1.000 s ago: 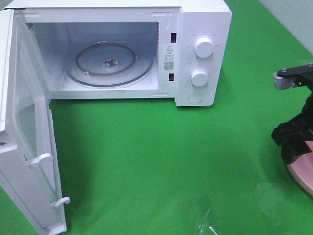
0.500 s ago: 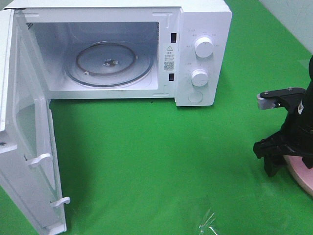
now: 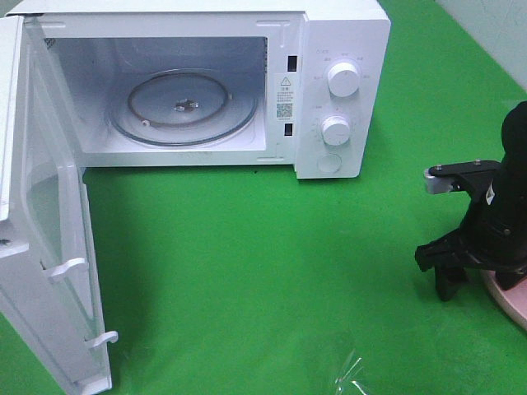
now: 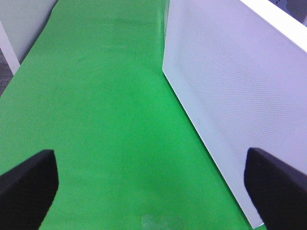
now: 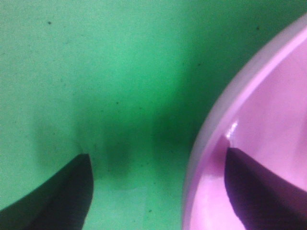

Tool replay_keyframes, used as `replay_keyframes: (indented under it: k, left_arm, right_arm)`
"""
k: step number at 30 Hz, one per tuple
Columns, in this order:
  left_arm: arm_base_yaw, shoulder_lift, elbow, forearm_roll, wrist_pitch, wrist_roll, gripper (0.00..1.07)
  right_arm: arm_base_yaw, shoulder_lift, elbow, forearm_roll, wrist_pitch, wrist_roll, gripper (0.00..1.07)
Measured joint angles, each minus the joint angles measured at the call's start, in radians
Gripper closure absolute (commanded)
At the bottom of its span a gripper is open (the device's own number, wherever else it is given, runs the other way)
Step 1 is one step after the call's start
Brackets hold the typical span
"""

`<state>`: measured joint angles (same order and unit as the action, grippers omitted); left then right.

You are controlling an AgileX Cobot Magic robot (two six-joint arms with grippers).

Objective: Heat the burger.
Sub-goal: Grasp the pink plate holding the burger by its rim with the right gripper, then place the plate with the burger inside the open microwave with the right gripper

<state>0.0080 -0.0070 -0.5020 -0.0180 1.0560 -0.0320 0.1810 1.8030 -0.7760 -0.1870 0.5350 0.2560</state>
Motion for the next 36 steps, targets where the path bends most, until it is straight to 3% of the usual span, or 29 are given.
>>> replay_keyframes:
  k: [1,2,3,5,6,7,8,9,10,12,27,31,33,36]
  left_arm:
    - [0.000,0.000,0.000,0.000,0.000,0.000,0.09]
    - [0.000,0.000,0.000,0.000,0.000,0.000,0.09]
    - [0.000,0.000,0.000,0.000,0.000,0.000,0.09]
    - [0.000,0.000,0.000,0.000,0.000,0.000,0.09]
    - [0.000,0.000,0.000,0.000,0.000,0.000,0.09]
    - [0.000,0.000,0.000,0.000,0.000,0.000,0.09]
    - [0.000,0.000,0.000,0.000,0.000,0.000,0.09]
    - [0.000,0.000,0.000,0.000,0.000,0.000,0.09]
    - [0.000,0.000,0.000,0.000,0.000,0.000,0.09]
    - [0.000,0.000,0.000,0.000,0.000,0.000,0.09]
    - [0.000,0.000,0.000,0.000,0.000,0.000,0.09]
    - [0.000,0.000,0.000,0.000,0.000,0.000,0.09]
    - [0.000,0.000,0.000,0.000,0.000,0.000,0.09]
    - [0.000,0.000,0.000,0.000,0.000,0.000,0.09]
  right_arm:
    - [0.000,0.000,0.000,0.000,0.000,0.000,0.42]
    - [0.000,0.000,0.000,-0.005,0.000,0.015,0.52]
    - [0.000,0.000,0.000,-0.005,0.000,0.015,0.52]
    - [0.000,0.000,0.000,-0.013,0.000,0.032,0.70]
    - [0.000,0.000,0.000,-0.013,0.000,0.032,0.70]
    - [0.000,0.000,0.000,-0.019,0.001,0.037,0.83]
    - [0.000,0.000,0.000,-0.019,0.001,0.037,0.83]
    - [0.000,0.000,0.000,-0.036,0.003,0.041,0.96]
    - [0.000,0.000,0.000,-0.036,0.003,0.041,0.96]
    - [0.000,-0.001,0.000,-0.049,0.005,0.043,1.07]
    - [0.000,-0.002,0.000,-0.062,0.032,0.056,1.07]
    - [0.003,-0.009,0.000,-0.089,0.048,0.091,1.07]
    - [0.028,-0.039,0.000,-0.175,0.092,0.166,1.07]
    - [0.041,-0.052,0.000,-0.208,0.118,0.200,1.07]
